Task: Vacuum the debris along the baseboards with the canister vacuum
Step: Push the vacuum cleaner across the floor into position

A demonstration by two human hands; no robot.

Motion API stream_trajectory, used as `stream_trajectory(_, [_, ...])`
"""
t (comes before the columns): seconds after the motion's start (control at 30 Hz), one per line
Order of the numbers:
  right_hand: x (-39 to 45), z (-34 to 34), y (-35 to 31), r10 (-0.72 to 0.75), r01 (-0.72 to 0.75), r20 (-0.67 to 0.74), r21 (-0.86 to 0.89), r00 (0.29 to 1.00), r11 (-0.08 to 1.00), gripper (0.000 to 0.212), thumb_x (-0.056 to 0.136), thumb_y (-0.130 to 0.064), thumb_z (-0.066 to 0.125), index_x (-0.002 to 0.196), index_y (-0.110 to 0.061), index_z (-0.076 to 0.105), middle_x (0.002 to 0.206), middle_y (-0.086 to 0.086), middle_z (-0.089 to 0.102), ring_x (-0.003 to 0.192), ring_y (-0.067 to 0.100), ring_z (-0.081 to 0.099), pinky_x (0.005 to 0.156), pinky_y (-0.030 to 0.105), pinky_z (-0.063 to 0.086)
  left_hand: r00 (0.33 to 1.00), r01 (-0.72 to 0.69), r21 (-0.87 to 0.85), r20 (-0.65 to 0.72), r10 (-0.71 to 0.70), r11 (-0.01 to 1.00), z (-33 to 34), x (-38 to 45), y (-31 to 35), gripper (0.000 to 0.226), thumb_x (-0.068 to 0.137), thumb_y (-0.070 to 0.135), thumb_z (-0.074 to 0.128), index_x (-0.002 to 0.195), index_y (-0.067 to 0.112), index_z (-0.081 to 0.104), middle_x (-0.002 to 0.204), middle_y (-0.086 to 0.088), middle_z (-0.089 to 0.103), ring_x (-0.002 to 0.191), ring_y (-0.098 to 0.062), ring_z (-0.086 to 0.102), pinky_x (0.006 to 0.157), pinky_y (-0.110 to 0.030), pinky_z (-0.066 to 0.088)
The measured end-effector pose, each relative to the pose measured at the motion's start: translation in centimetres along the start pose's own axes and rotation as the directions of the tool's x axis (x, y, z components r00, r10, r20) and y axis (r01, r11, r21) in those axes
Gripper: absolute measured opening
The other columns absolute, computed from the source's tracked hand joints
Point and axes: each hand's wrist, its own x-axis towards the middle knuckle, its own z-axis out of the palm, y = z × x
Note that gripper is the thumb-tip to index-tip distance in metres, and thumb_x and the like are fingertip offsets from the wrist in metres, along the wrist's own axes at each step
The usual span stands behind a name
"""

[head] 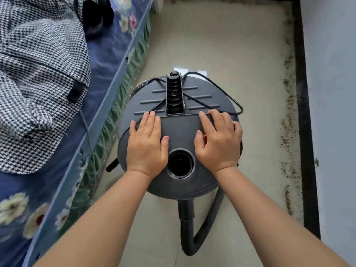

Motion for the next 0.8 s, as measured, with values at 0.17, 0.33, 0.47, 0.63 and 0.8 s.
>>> stream_trajectory(0.17, [7.2,4.9,0.3,0.023,-0.023,0.002,-0.025,1.0,0.999,0.043,0.075,-0.027,0.05,0.11,-0.011,0.068,0.109,0.011,0.065,0.1,0.023,0.045,0.083,0.038,0.03,0.999,-0.028,-0.012,-0.022,0.028,1.0,3.5,7.9,-3.7,0.051,0.083,0.022,0.04,0.112,-0.014,0.06,0.117,-0.031,0.06,0.108,-0.047,0.058,0.09,-0.065,0.033])
stream_trajectory(0.33, [15.4,10.5,-0.3,0.112,-0.111,0.024,-0.06,0.993,0.992,0.045,0.075,-0.029,0.049,0.112,-0.011,0.067,0.111,0.012,0.064,0.101,0.024,0.044,0.084,0.038,0.03,0.996,-0.09,-0.006,0.0,0.09,0.996,7.3,17.3,-8.6,0.053,0.083,0.025,0.039,0.116,-0.013,0.058,0.121,-0.03,0.058,0.112,-0.045,0.057,0.095,-0.058,0.028])
stream_trajectory(0.47, [21.1,14.5,-0.4,0.161,-0.158,0.026,-0.082,0.987,0.984,0.047,0.074,-0.032,0.049,0.112,-0.011,0.066,0.113,0.013,0.063,0.104,0.025,0.043,0.086,0.04,0.029,0.991,-0.129,-0.036,0.029,0.13,0.991,10.0,24.3,-11.8,0.054,0.084,0.026,0.039,0.118,-0.012,0.057,0.123,-0.029,0.057,0.114,-0.044,0.055,0.097,-0.055,0.028])
stream_trajectory(0.63, [28.4,19.2,1.3,0.172,-0.169,0.016,-0.124,0.985,0.978,0.048,0.074,-0.033,0.05,0.112,-0.01,0.066,0.112,0.014,0.063,0.105,0.027,0.043,0.085,0.04,0.03,0.988,-0.153,-0.06,0.026,0.155,0.986,13.5,32.8,-14.2,0.054,0.085,0.027,0.04,0.12,-0.011,0.057,0.124,-0.028,0.057,0.115,-0.044,0.055,0.098,-0.054,0.026])
stream_trajectory(0.8, [36.4,24.1,4.3,0.17,-0.164,0.028,-0.146,0.985,0.976,0.048,0.075,-0.033,0.05,0.113,-0.009,0.065,0.113,0.015,0.063,0.105,0.027,0.042,0.085,0.04,0.03,0.988,-0.155,-0.098,0.012,0.157,0.983,17.3,41.6,-15.5,0.053,0.084,0.026,0.042,0.117,-0.012,0.058,0.122,-0.029,0.058,0.112,-0.044,0.056,0.096,-0.057,0.034])
